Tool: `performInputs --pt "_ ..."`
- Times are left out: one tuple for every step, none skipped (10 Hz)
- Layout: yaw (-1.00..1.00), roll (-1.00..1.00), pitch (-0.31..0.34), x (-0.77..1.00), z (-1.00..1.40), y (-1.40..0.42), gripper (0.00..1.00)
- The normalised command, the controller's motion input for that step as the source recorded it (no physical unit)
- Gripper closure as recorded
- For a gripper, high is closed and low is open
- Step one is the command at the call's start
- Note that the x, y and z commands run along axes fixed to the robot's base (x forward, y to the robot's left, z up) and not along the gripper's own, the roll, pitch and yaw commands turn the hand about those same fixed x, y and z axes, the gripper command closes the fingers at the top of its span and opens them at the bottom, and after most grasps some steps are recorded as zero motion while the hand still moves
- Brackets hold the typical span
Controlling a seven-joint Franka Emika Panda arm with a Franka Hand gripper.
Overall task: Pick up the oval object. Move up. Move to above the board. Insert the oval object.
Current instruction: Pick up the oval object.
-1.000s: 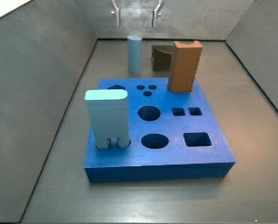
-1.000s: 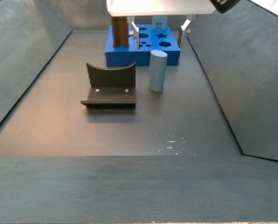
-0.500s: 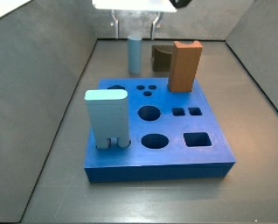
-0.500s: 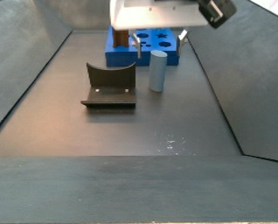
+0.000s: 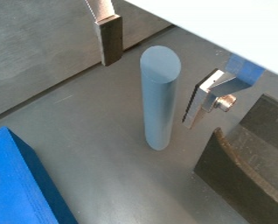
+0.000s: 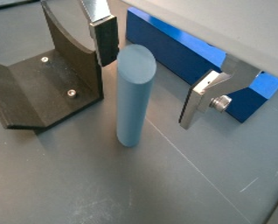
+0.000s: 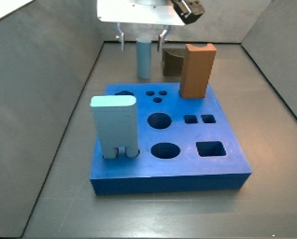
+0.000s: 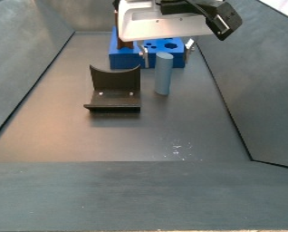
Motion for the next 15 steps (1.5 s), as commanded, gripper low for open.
performInputs --pt "0.0 0.01 0.0 -0.09 -0.06 0.05 0.0" --pt "0.05 0.0 0.019 0.0 0.0 0.15 0.0" --pt "0.0 0.04 0.043 0.0 0.0 0.13 0.0" --pt "0.01 0.0 0.0 -0.01 -0.01 0.0 0.0" --pt "0.0 0.0 -0.09 -0.13 -0.01 -0.03 0.0" --pt "0.0 0.0 -0.063 0.0 -0.04 0.0 0.0" --pt "0.0 -0.01 -0.031 0.0 -0.06 0.0 0.0" --pt "0.0 0.0 0.0 0.0 0.0 0.0 0.0" --pt "0.0 0.0 0.0 0.0 0.0 0.0 1.0" --pt "0.0 0.0 0.0 0.0 0.0 0.0 1.0" --pt "0.0 0.0 0.0 0.0 0.0 0.0 1.0" --pt "0.0 0.0 0.0 0.0 0.0 0.0 1.0" --pt "0.0 0.0 0.0 0.0 0.0 0.0 1.0" --pt "0.0 0.0 0.0 0.0 0.0 0.0 1.0" --pt "0.0 0.0 0.0 0.0 0.0 0.0 1.0"
